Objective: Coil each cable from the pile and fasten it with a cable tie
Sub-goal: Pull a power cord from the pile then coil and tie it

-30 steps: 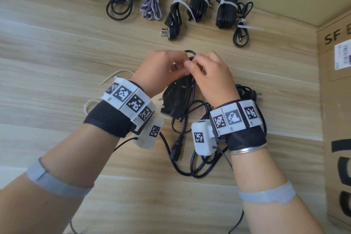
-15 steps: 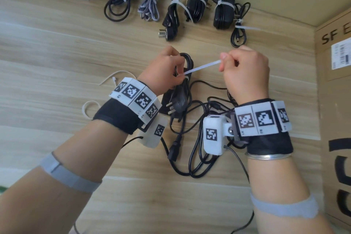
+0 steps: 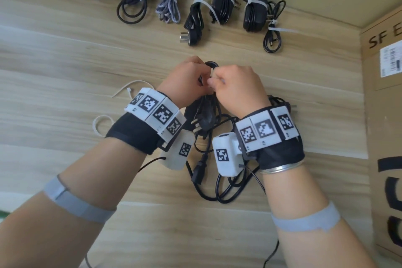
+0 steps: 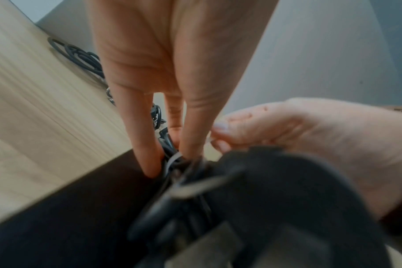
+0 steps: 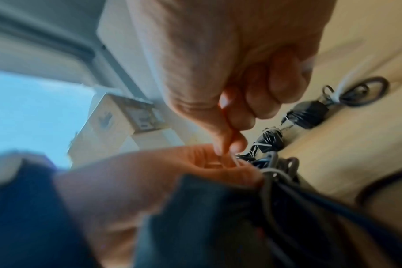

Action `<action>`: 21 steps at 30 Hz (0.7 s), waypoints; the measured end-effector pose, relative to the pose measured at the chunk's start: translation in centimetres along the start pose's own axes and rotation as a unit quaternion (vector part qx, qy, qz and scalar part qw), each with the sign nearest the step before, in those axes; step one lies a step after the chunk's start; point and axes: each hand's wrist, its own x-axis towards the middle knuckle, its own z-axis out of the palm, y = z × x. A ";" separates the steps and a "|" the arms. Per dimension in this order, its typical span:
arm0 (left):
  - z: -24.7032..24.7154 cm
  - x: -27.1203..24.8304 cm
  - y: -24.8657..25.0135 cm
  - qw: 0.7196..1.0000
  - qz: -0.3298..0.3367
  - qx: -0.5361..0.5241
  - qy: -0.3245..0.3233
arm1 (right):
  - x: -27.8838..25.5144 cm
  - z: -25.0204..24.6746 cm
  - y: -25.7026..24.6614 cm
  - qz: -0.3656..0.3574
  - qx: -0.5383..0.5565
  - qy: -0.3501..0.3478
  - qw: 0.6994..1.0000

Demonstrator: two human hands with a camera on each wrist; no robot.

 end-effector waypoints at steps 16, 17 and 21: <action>-1.2 -0.8 2.2 0.999 0.019 -0.031 -0.011 | -2.3 -1.3 3.2 -0.055 0.080 0.110 0.989; -1.5 -0.8 2.7 0.999 0.024 -0.044 -0.007 | -2.5 -1.4 3.4 -0.060 0.078 0.140 0.985; -1.8 -0.3 4.5 0.997 0.048 -0.063 0.020 | -3.3 -2.2 3.4 -0.040 0.105 0.168 0.979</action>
